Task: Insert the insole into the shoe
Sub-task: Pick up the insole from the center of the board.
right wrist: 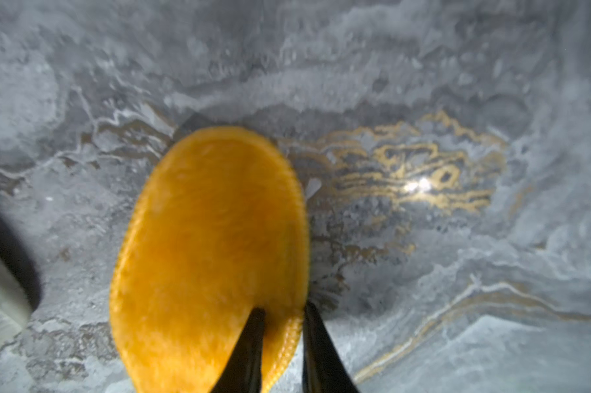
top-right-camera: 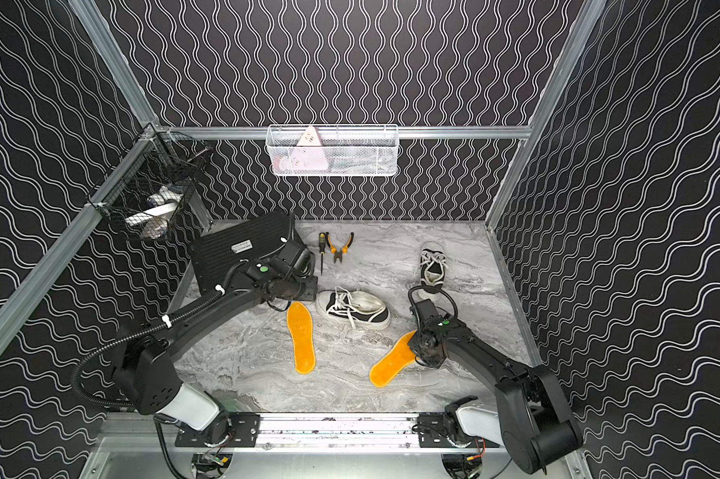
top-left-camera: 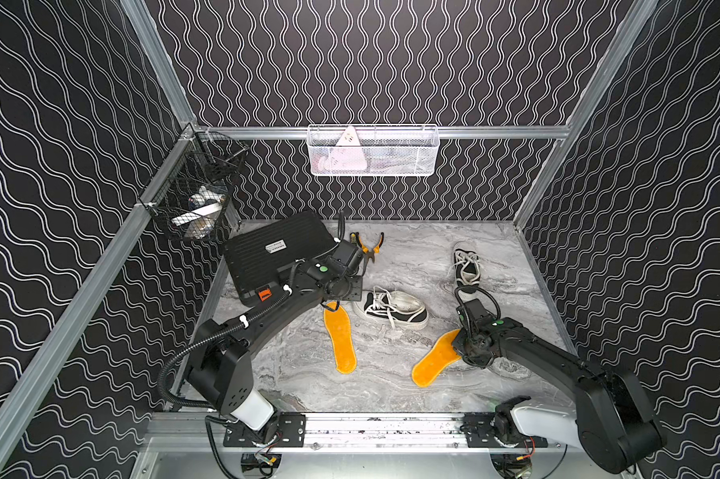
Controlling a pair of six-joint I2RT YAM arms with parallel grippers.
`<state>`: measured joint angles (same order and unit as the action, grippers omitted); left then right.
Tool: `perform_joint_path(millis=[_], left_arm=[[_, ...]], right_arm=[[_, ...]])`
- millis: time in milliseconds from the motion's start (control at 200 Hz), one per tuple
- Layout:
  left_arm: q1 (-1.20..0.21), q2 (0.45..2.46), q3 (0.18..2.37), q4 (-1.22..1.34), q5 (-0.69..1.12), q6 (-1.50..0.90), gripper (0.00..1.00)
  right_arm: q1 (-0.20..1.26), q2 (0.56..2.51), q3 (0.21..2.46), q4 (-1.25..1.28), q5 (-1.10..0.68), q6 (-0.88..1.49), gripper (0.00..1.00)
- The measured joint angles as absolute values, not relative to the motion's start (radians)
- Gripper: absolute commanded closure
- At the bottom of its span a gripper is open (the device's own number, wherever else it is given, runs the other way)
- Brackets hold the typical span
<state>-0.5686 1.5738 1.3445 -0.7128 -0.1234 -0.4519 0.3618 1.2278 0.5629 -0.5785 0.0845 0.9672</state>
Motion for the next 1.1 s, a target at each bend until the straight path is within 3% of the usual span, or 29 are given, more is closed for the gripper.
perform_joint_path(millis=[290, 335, 405, 445, 746, 1101], left_arm=[[-0.586, 1.601, 1.441, -0.702, 0.059, -0.247, 0.39], [-0.586, 1.612, 1.464, -0.704, 0.106, -0.205, 0.33], [-0.586, 1.629, 1.496, -0.702, 0.178, -0.136, 0.09], [-0.586, 1.637, 1.514, -0.707, 0.221, -0.093, 0.07], [-0.556, 1.727, 1.652, -0.793, 0.479, 0.208, 0.11], [-0.555, 1.803, 1.736, -0.935, 0.629, 0.390, 0.18]], right_arm=[[0.353, 1.176, 0.755, -0.617, 0.089, 0.768, 0.94], [0.353, 1.176, 0.793, -0.633, 0.088, 0.727, 0.95], [0.358, 1.175, 0.853, -0.657, 0.086, 0.664, 0.95], [0.365, 1.172, 0.883, -0.665, 0.084, 0.630, 0.95], [0.433, 1.083, 0.970, -0.665, -0.090, 0.376, 0.94], [0.508, 1.104, 0.948, -0.524, -0.342, 0.218, 0.93]])
